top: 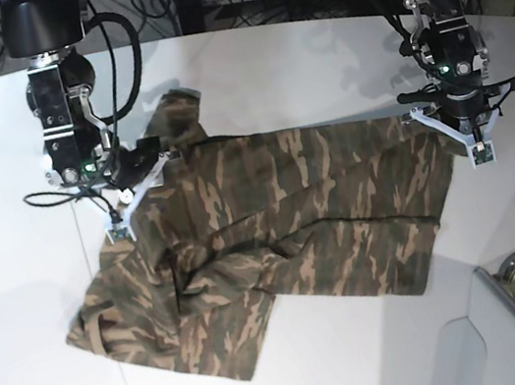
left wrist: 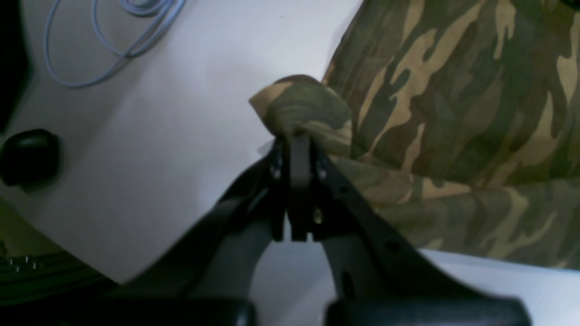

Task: Layout the t-shirt on the table in an organized manner, then fold the t-shirt properly
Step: 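Grasp the shirt shoulders with both grippers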

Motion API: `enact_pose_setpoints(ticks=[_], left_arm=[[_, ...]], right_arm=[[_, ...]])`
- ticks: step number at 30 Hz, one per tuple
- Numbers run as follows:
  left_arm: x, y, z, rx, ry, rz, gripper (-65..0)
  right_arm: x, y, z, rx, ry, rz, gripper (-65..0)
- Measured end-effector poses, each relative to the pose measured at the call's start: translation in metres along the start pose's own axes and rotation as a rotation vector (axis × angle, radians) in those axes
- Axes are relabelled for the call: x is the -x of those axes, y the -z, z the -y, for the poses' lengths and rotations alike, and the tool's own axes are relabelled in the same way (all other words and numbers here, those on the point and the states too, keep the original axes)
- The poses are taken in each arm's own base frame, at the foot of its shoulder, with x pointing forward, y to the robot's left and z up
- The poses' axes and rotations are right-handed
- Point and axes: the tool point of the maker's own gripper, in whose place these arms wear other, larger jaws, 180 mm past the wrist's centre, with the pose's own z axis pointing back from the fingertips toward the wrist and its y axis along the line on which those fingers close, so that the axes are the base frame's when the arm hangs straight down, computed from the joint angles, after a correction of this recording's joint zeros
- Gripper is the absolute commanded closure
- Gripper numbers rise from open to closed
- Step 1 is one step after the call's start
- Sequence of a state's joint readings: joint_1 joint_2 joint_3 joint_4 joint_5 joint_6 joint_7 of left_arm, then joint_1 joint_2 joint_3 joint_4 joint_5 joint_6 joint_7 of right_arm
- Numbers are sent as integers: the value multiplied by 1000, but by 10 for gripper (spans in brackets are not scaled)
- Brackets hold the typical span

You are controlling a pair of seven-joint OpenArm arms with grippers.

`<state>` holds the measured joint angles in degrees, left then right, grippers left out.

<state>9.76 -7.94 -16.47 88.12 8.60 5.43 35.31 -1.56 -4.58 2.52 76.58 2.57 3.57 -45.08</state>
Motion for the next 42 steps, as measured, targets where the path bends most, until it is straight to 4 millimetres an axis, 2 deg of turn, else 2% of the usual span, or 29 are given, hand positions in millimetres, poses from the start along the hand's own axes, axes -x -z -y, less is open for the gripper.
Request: enact_pose_setpoints(ticks=[2, 3, 6, 9, 12, 14, 16, 18, 21, 23, 26, 29, 32, 33, 35, 38, 40, 42], left_arm=[[0, 0, 0, 1, -1, 1, 0], [0, 0, 0, 0, -1, 1, 0], [0, 0, 0, 0, 0, 1, 0], [0, 0, 1, 2, -1, 1, 0], [0, -2, 4, 12, 2, 2, 0], [-2, -6, 6, 20, -2, 12, 0], [-10, -16, 15, 42, -20, 43, 0], [-16, -24, 19, 52, -30, 67, 0], [-7, -31, 34, 76, -11, 55, 0], [6, -35, 55, 126, 18, 31, 0], [39, -34, 76, 176, 49, -51, 0], [58, -32, 81, 173, 26, -106, 0], [61, -30, 77, 162, 18, -116, 0], [62, -30, 77, 162, 19, -113, 0], [66, -31, 76, 163, 20, -123, 0], [69, -32, 74, 156, 23, -129, 0], [68, -31, 74, 156, 23, -125, 0], [67, -31, 75, 158, 24, -124, 0]], right_arm=[[-4, 3, 0, -3, -13, 13, -291], [-4, 5, -3, -20, -43, 10, -242], [-5, 8, -9, -60, -69, 10, -6], [4, -1, -3, -59, -52, -21, -14], [16, -32, 36, 30, -15, -1, -2], [16, -54, 54, 69, -16, 9, -2], [6, -74, 67, 103, -18, 54, -2], [6, -84, 75, 126, -3, 58, -2], [33, -87, 86, 143, 27, 12, -2], [60, -85, 97, 175, 42, -69, -2], [72, -71, 104, 176, 66, -110, -2], [77, -60, 102, 161, 80, -99, -2], [88, -60, 105, 167, 104, -129, -24], [88, -61, 106, 169, 109, -131, -59], [93, -64, 104, 172, 126, -160, -183], [77, -77, 107, 183, 153, -90, -330], [58, -91, 125, 233, 206, 24, -341], [50, -99, 139, 267, 216, 90, -342]])
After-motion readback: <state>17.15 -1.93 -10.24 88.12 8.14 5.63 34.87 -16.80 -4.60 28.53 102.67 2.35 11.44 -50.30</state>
